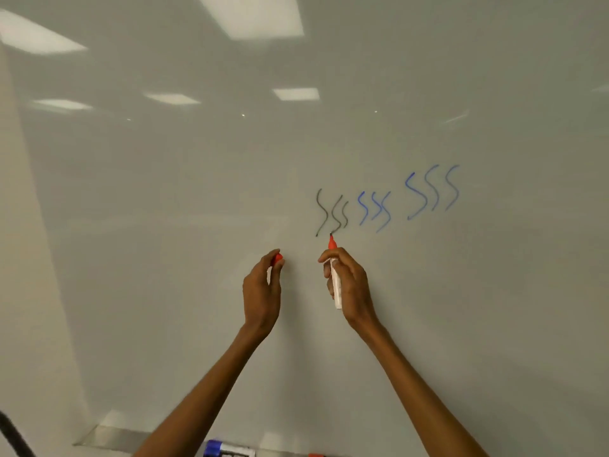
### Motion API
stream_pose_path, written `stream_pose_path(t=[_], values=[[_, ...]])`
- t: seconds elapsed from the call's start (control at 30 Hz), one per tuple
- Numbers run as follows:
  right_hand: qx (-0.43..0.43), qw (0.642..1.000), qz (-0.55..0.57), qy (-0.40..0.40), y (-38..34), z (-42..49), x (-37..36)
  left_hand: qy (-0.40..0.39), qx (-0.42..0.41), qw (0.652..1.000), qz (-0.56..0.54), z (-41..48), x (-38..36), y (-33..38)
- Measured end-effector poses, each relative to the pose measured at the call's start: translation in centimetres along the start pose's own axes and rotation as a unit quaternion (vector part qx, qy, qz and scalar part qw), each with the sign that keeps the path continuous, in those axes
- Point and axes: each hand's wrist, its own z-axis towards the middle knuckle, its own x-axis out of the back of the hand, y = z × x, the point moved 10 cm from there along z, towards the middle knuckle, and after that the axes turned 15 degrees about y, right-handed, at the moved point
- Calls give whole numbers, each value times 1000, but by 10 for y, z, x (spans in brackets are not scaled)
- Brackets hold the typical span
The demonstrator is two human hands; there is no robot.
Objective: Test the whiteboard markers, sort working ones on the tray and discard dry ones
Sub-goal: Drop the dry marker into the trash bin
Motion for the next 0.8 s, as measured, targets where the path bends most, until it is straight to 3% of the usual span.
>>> stream_pose_path(t=[0.1,0.2,0.53,0.8], values=[[-1,996,81,-22,-25,28,-31,40,-29,999,7,47,3,10],[13,997,78,-26,-34,50,-55,45,-75,996,23,85,-3,12],[69,990,56,112,-29,94,-80,31,-184,980,62,125,-30,1],[93,986,32,132,-2,82,-86,82,-276,956,60,127,-27,0]])
